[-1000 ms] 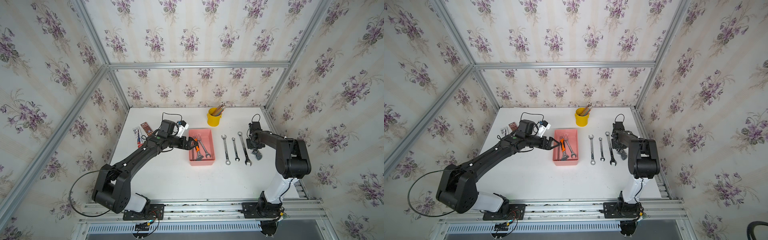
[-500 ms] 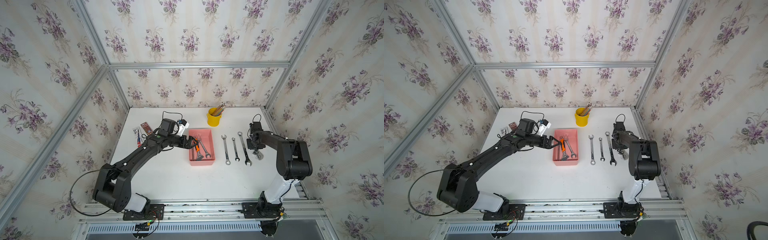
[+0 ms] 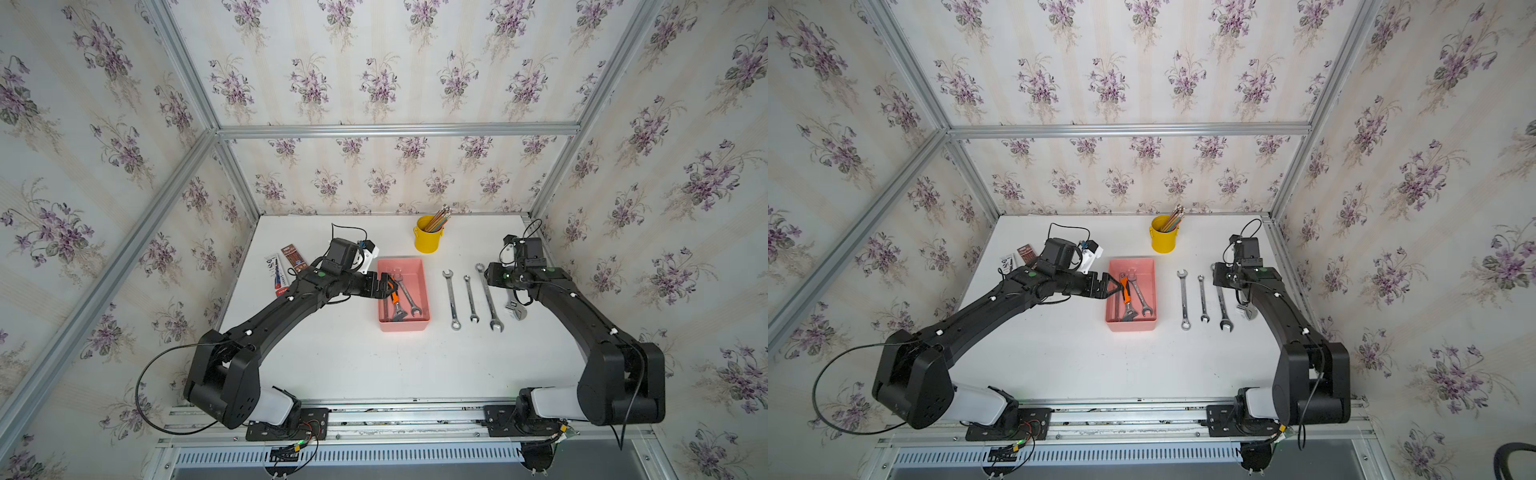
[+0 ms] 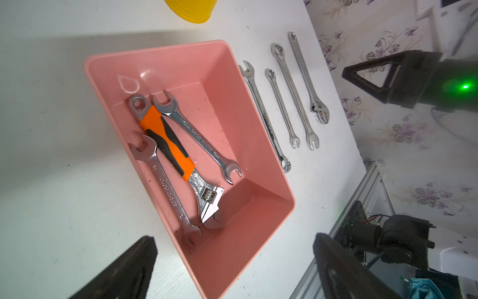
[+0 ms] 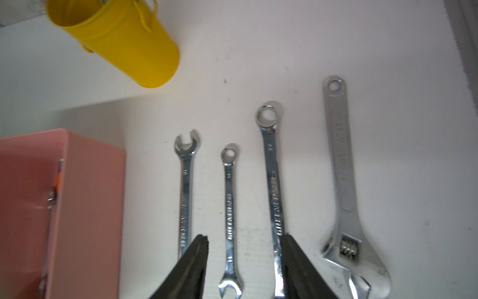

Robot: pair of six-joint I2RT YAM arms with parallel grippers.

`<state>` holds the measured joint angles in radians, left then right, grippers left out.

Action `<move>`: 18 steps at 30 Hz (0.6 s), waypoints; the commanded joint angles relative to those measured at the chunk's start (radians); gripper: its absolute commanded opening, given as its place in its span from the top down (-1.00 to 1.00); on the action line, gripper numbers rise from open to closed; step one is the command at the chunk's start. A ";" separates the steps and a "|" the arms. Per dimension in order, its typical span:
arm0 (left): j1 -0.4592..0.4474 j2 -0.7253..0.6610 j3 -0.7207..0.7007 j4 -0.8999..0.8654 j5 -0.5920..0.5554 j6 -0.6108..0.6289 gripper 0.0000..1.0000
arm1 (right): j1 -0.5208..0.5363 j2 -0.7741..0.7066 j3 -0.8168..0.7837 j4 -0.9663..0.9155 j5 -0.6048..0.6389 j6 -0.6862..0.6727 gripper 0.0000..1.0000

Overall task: Take out the wrench from the storage box
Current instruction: Place the wrench at the center of the board, then pick up the wrench from the storage box.

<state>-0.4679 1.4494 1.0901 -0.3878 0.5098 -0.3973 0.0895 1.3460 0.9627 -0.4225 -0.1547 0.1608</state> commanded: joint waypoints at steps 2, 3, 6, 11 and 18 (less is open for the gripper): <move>-0.044 0.020 0.042 -0.051 -0.141 -0.048 -0.99 | 0.086 -0.084 -0.039 0.027 -0.199 0.196 -0.26; -0.053 0.029 0.054 -0.063 -0.145 -0.054 -1.00 | 0.118 -0.099 -0.048 0.036 -0.204 0.226 -0.31; -0.076 0.062 0.083 -0.095 -0.202 -0.078 -0.95 | 0.207 -0.134 -0.061 0.034 -0.206 0.301 -0.39; -0.120 0.104 0.112 -0.118 -0.263 -0.123 -0.87 | 0.322 -0.180 -0.058 -0.012 -0.169 0.369 -0.48; -0.168 0.187 0.178 -0.185 -0.358 -0.180 -0.75 | 0.353 -0.253 -0.080 -0.036 -0.173 0.403 -1.00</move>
<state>-0.6254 1.6123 1.2465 -0.5312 0.2165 -0.5388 0.4385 1.1061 0.8852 -0.4442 -0.3290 0.5362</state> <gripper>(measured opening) 0.881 0.940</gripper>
